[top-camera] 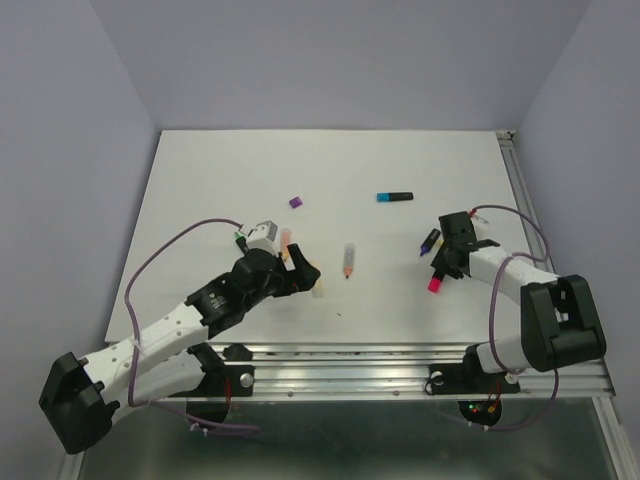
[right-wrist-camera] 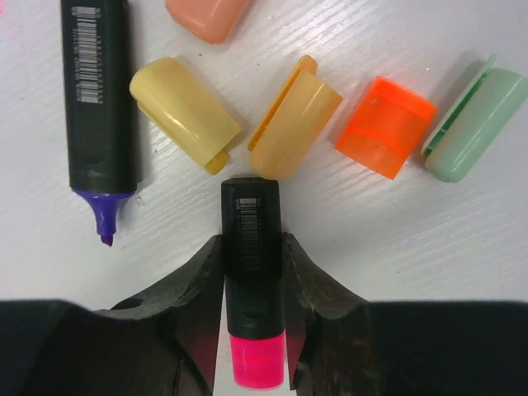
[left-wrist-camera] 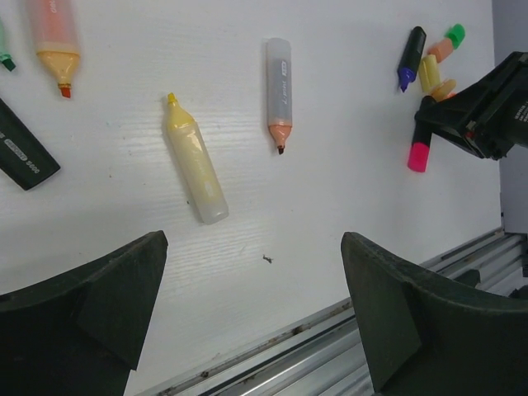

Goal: Open the pen caps

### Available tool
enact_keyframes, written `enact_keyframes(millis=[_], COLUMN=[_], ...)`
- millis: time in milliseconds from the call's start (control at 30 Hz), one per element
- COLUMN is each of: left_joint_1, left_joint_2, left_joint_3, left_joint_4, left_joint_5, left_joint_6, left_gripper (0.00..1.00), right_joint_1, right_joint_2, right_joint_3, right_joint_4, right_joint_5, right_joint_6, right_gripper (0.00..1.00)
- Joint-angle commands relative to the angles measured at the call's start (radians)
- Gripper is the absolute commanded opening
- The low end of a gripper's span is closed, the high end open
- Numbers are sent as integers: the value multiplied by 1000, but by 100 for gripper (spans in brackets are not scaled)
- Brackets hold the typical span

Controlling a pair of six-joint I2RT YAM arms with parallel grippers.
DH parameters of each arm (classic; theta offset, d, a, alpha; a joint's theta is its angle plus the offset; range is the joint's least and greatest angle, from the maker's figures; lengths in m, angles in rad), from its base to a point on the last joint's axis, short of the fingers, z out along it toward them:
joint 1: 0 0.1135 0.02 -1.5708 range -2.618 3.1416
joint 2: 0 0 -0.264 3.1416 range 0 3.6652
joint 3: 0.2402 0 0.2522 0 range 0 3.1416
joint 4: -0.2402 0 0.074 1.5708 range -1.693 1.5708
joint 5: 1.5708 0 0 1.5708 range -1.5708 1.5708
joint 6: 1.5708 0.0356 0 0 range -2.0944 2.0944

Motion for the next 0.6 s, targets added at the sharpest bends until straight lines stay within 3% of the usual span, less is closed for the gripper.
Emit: enact_keyframes(millis=[0,167,300,567], left_joint_1=[-1,-9,-96,-254], left_joint_2=[19,116,254,633], left_joint_3=[1,-13,46,338], left_joint_4=[114,324,415,465], left_joint_5=[101,271,288,271], left_joint_6=[19,39,49,75], left_gripper=[99,99,99,99], right_joint_1=[-6,-3,32,200], right_joint_2=[-88,-352,-562,-612], right_joint_3=[-78,-255,-254,-231], right_joint_4=[59,119,140,169], right_joint_5=[-145,-362,-443,-413], right_joint_6=[-34,29,93,170], right_gripper=[15,4,1,1])
